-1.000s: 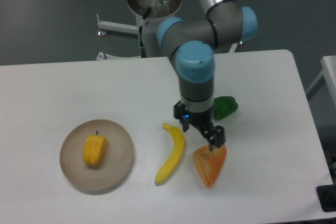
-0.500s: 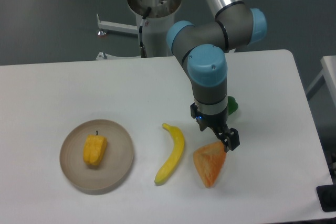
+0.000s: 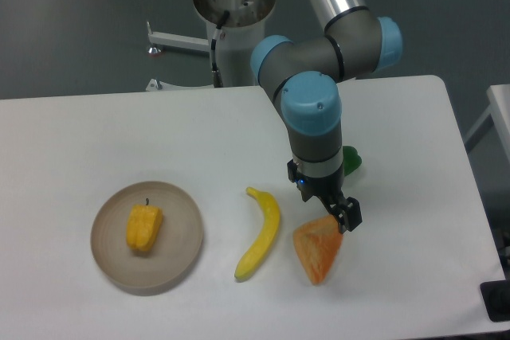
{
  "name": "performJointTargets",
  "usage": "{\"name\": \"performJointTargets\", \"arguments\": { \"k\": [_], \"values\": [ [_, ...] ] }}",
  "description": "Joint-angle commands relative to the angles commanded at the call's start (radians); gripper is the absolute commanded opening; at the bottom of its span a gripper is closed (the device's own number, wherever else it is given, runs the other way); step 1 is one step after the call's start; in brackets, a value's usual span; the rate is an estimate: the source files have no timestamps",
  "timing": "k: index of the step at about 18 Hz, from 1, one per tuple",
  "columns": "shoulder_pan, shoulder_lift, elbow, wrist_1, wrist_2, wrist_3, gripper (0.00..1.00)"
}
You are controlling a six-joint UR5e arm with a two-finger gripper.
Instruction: Place the yellow pepper on the plate
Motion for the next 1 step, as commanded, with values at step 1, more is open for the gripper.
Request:
{"name": "performJointTargets", "arguments": {
  "k": [1],
  "values": [
    [-0.002, 0.0, 0.0, 0.0, 0.0, 0.0, 1.0]
  ]
}}
